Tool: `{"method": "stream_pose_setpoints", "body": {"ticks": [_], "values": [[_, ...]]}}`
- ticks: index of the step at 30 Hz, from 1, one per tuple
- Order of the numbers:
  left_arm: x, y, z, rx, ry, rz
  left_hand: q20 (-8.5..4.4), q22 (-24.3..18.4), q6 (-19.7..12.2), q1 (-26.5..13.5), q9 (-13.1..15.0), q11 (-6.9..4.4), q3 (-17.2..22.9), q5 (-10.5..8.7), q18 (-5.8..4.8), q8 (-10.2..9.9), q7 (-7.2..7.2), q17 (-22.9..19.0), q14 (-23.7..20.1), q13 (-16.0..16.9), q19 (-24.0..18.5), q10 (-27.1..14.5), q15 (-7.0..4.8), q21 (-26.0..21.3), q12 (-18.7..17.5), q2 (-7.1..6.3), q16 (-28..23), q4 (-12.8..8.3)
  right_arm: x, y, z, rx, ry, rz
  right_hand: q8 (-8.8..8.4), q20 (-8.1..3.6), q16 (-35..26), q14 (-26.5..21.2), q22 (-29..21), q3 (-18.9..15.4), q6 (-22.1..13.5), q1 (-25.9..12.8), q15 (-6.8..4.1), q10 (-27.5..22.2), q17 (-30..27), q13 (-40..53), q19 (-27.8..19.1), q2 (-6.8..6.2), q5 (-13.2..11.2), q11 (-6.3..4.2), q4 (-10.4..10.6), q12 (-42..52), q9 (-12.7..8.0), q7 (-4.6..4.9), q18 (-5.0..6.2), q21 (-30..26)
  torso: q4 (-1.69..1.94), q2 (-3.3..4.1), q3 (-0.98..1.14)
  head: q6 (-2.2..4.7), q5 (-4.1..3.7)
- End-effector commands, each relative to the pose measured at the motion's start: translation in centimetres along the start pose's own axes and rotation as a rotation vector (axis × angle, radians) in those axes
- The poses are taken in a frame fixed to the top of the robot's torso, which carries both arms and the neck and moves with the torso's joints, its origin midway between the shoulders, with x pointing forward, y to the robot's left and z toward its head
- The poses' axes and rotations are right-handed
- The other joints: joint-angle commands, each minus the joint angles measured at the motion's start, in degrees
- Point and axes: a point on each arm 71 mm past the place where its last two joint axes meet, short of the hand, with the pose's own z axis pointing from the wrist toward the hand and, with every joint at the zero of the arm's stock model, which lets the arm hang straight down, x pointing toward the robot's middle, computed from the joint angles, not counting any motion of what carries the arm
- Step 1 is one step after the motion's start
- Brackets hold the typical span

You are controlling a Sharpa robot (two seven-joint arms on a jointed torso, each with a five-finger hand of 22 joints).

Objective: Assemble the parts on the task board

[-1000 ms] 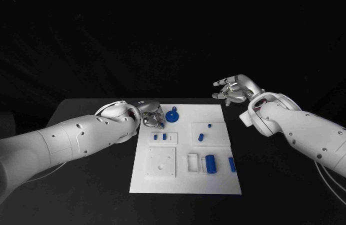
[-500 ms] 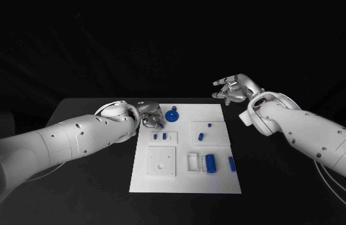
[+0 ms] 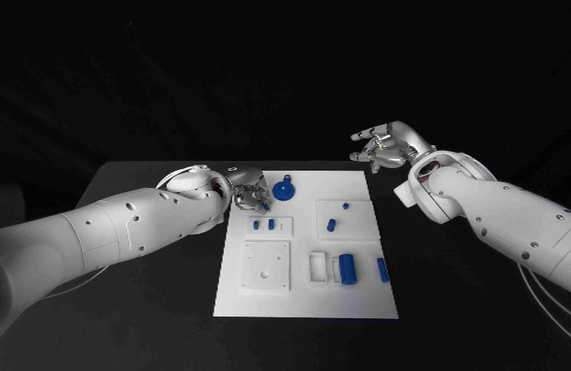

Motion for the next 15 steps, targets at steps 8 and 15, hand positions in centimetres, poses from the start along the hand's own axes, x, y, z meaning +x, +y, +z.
{"method": "stream_pose_setpoints", "body": {"ticks": [8, 15], "values": [[0.67, -0.38, 0.24, 0.007, 0.021, 0.004, 0.14, 1.1, 0.0, 0.1, 0.0, 0.09, -0.2, 0.4, 0.72, 0.4, 0.0, -0.1, 0.1, 0.1, -0.3, -0.2, -0.13, 0.2, -0.2, 0.56, -0.2, -0.2, 0.05, 0.12, 0.02, -0.013, 0.003, 0.003, -0.12, 0.34, 0.2, -0.4, 0.1, 0.3, 0.5, -0.7, 0.12, 0.3, 0.0, -0.1, 1.0, 0.08, 0.2, -0.04, 0.1, 0.2, 0.1, 0.18, 0.94, -0.2, -0.04, 0.05, -0.01, -0.09, -0.19], [0.86, -0.6, 0.27, 0.017, 0.029, 0.001, 0.14, 1.1, 0.1, 0.2, 0.0, 0.07, -0.2, 0.39, 0.73, 0.4, 0.0, -0.1, 0.1, 0.1, -0.3, -0.1, -0.14, 0.2, -0.2, 0.59, -0.2, -0.3, 0.11, 0.12, 0.05, -0.013, 0.004, 0.003, -0.12, 0.33, 0.2, -0.3, 0.2, 0.4, 0.5, -0.7, 0.11, 0.3, -0.1, -0.1, 1.1, 0.14, 0.2, -0.05, -0.1, 0.2, 0.1, 0.18, 0.95, -0.4, 0.06, 0.0, 0.06, -0.19, -0.15]]}}
